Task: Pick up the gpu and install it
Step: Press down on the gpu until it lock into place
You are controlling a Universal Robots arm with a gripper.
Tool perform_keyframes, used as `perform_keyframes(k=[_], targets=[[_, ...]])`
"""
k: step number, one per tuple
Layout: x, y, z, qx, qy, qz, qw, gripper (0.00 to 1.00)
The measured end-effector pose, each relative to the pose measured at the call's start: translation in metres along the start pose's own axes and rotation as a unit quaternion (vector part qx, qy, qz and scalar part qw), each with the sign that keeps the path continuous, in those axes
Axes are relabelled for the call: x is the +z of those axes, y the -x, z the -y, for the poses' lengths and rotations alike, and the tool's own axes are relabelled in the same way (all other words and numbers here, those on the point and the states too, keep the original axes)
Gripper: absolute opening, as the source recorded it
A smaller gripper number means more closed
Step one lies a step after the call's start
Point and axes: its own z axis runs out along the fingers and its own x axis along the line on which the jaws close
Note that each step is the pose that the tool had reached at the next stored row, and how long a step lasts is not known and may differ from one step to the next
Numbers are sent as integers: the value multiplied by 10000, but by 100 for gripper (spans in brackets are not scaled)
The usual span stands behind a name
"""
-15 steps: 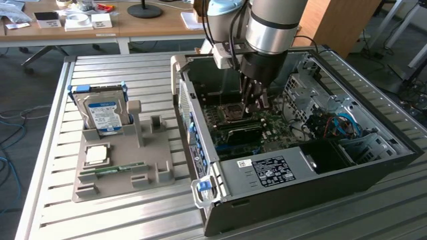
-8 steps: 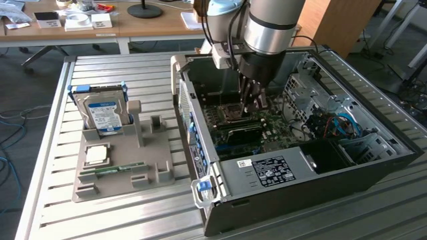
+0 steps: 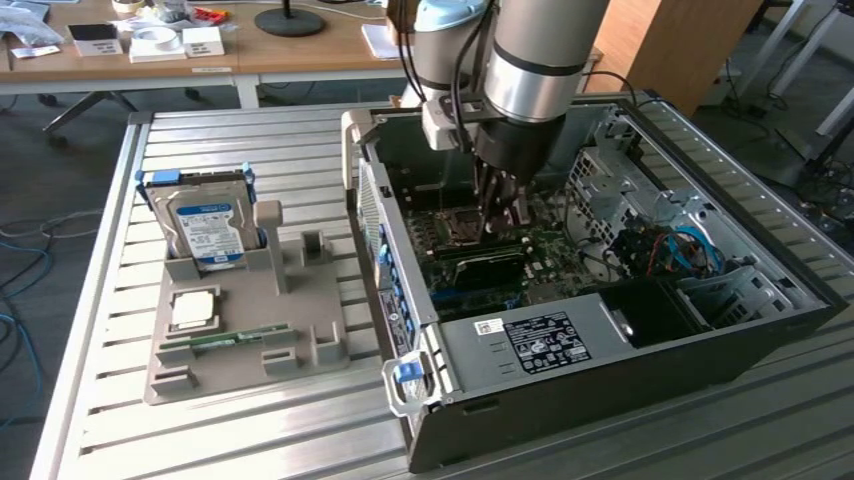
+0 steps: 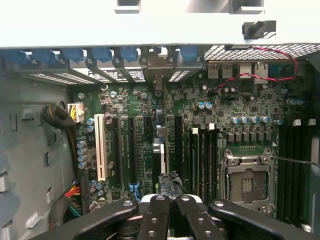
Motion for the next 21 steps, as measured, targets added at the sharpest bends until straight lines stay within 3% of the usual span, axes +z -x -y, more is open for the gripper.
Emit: perform_keyframes(k=[21], targets=[[139,20,-11,0,0,1,10000,11]])
